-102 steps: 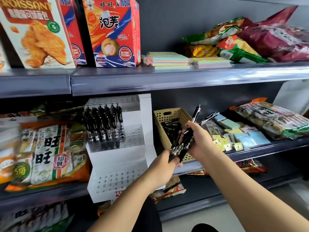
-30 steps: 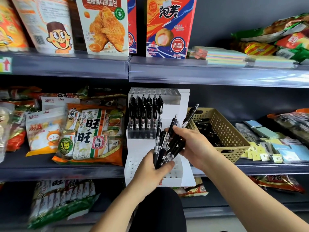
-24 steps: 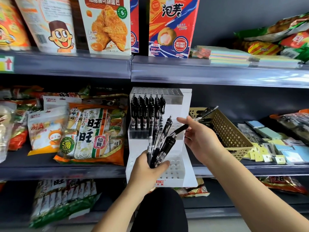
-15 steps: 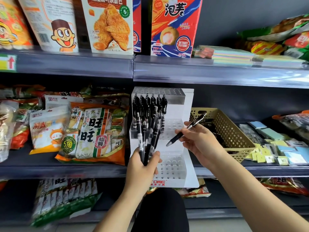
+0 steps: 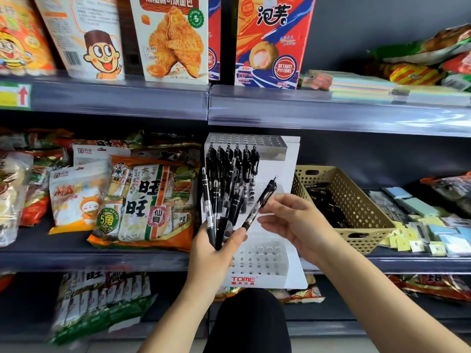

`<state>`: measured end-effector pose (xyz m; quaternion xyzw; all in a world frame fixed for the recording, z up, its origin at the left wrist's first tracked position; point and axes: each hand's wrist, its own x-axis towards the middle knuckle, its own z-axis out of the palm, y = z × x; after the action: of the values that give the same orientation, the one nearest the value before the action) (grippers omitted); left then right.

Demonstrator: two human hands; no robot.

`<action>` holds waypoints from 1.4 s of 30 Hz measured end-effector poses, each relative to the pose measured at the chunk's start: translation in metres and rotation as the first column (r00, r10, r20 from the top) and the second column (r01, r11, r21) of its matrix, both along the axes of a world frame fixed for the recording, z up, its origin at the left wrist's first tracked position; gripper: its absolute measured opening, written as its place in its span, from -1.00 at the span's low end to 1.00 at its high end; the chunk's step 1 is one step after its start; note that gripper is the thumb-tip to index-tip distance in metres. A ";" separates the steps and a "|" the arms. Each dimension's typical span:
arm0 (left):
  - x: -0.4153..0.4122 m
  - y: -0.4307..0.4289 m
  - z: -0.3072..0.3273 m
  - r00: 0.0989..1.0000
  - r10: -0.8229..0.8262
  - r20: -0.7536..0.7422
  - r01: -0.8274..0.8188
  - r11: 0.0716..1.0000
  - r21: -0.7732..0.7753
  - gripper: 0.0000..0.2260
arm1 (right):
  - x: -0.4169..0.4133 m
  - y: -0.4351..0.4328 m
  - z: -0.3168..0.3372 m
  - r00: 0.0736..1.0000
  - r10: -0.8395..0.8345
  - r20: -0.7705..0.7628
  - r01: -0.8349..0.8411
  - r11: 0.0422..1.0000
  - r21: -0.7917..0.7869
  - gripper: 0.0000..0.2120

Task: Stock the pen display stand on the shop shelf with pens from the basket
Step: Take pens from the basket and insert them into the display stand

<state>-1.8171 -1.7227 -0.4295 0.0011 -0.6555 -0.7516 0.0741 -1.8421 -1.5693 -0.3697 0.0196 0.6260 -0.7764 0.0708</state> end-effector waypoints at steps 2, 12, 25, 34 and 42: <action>-0.003 -0.003 -0.003 1.000 0.010 -0.009 -0.011 0.999 -0.048 -0.77 | -0.004 0.002 0.001 0.999 -0.027 -0.025 0.028 0.999 0.027 -0.92; -0.011 -0.008 -0.001 0.994 0.109 -0.011 -0.109 0.994 -0.019 -0.79 | -0.027 0.013 0.025 0.902 -0.320 -0.290 0.336 0.942 0.007 -0.91; -0.022 -0.019 -0.008 0.984 0.172 0.035 -0.173 0.985 0.008 -0.77 | -0.071 -0.006 0.034 0.791 -0.211 -0.574 0.527 0.711 0.465 -0.94; -0.025 -0.022 -0.009 0.983 0.181 0.028 -0.181 0.984 -0.004 -0.81 | -0.082 -0.013 0.021 0.869 -0.023 -0.495 0.425 0.548 0.721 -0.91; -0.023 -0.021 -0.007 0.991 0.133 0.019 -0.134 0.991 0.003 -0.76 | -0.082 -0.010 0.013 0.896 -0.025 -0.443 0.381 0.555 0.739 -0.84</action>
<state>-1.8403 -1.7437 -0.4360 0.0520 -0.6529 -0.7463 0.1182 -1.9241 -1.5796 -0.3565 -0.0285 0.9043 -0.3939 -0.1619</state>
